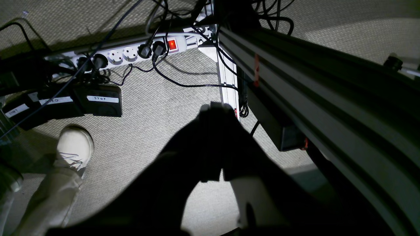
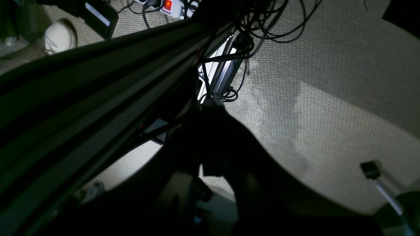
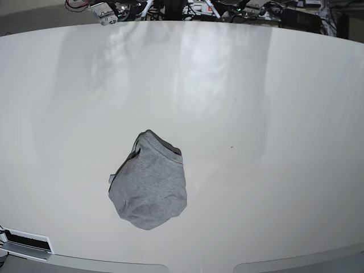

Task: Layout the t-shirt on the table in an organized manner, then fold the t-shirt properly

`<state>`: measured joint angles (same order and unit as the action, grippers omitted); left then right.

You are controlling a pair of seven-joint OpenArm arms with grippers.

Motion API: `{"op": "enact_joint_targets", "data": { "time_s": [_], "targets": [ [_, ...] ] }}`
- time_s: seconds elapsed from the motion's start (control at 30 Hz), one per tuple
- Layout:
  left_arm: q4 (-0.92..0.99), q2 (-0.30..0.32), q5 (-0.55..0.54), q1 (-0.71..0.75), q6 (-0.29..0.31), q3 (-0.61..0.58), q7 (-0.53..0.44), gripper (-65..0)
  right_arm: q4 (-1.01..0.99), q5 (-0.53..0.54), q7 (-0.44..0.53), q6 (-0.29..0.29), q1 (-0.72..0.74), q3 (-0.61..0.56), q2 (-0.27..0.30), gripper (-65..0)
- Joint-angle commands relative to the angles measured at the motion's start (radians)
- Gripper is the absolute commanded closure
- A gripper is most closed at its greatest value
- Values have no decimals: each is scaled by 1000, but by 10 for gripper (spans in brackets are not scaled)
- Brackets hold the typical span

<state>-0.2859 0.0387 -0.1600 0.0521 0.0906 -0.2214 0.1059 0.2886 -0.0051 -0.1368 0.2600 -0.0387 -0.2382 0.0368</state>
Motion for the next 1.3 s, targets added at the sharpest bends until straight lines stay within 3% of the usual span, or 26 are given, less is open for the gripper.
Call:
{"op": "enact_joint_targets", "data": {
  "time_s": [0.0,0.2,0.57,0.97,1.07,1.2,1.27],
  "targets": [
    [-5,-2,-5,0,6,0,0,0,23,-22,-18,10,16,3,2,0],
    [-5,0,-5,1,6,0,0,0,57,-54,-66,10,16,3,2,0],
    [-5,0,-4,1,6,0,8,0,57,-55,-66,9,14,3,2,0],
    [-5,12,74,34,7,0,23,0,57,-57,-61,10,-41,2,3,0],
    [-5,24,74,34,29,0,57,0,57,-92,-68,14,-65,2,3,0],
    [-24,52,75,55,133,0,188,0,61,-101,-145,62,-124,2,14,0],
    [-71,80,73,85,162,0,220,0,94,-100,-120,13,-183,3,28,0]
  ]
}}
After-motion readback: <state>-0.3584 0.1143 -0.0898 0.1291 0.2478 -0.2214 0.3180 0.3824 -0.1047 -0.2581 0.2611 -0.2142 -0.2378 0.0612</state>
